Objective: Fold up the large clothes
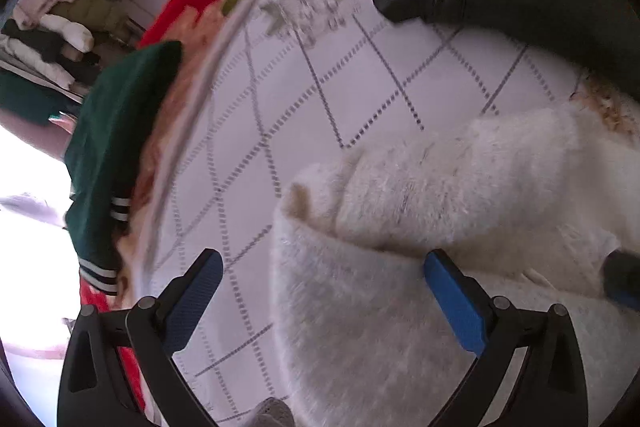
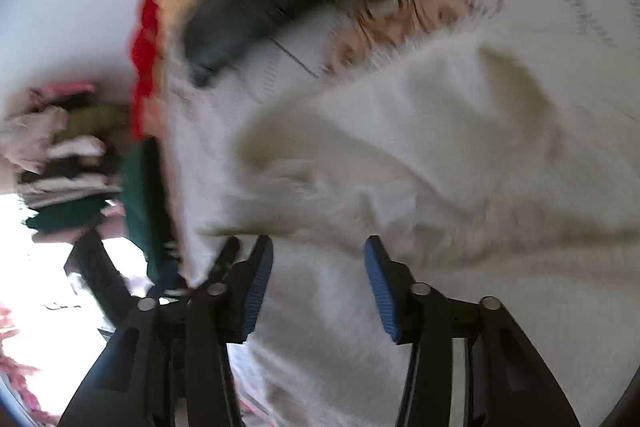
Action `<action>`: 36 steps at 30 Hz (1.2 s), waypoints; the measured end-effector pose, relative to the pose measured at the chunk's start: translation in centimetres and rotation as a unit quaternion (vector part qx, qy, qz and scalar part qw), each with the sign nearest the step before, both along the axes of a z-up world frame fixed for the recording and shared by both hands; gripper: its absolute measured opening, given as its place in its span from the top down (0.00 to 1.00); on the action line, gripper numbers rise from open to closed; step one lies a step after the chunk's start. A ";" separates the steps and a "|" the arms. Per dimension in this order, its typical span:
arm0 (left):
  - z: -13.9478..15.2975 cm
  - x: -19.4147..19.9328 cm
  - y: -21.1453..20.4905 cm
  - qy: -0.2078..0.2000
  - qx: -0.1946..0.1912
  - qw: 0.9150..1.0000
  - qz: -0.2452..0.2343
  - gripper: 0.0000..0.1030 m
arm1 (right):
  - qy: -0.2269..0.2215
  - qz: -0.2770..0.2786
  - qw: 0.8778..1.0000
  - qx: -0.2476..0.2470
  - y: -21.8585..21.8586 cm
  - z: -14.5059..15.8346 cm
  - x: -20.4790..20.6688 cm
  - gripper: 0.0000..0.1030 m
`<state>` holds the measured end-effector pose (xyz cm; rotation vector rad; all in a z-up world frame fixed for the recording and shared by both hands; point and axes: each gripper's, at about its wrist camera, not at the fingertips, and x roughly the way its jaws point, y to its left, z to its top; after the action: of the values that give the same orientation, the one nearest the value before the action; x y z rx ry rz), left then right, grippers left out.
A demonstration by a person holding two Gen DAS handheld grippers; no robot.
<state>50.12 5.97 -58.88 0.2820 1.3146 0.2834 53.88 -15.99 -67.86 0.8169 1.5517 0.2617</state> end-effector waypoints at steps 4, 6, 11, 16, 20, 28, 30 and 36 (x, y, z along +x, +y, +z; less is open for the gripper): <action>-1.9 -0.2 0.3 0.015 -0.003 1.000 -0.001 0.00 | 0.034 0.020 0.999 -0.025 0.7 -3.4 -0.4 0.60; -2.2 -0.7 0.0 0.013 -0.007 1.000 0.004 0.00 | 0.033 0.020 0.999 -0.020 0.3 -3.6 -1.2 0.59; -2.2 -0.7 0.0 0.016 -0.008 1.000 0.012 0.00 | 0.024 0.055 0.998 0.008 2.9 -3.6 0.2 0.74; -2.1 -1.2 -0.3 0.014 -0.007 1.000 -0.005 0.00 | -0.001 0.068 0.996 -0.057 4.8 -2.5 1.0 0.93; -1.9 -1.9 0.0 0.014 -0.022 1.000 -0.002 0.00 | -0.035 0.037 0.997 -0.063 5.4 -0.9 1.2 0.94; -1.5 -2.7 0.0 0.018 -0.018 1.000 0.002 0.00 | -0.058 0.050 0.990 -0.114 5.1 0.3 3.1 0.94; -0.6 -2.8 -0.2 0.016 -0.018 1.000 0.004 0.00 | -0.016 0.037 0.995 -0.093 3.6 -1.7 3.6 0.93; 3.3 -2.7 -3.1 -0.025 -0.035 0.999 0.001 0.00 | -0.033 -0.026 0.995 -0.089 -1.8 4.2 2.9 0.53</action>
<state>47.42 2.84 -55.54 0.2132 1.2736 0.2430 56.78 -17.78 -63.68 0.7017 1.4662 0.1097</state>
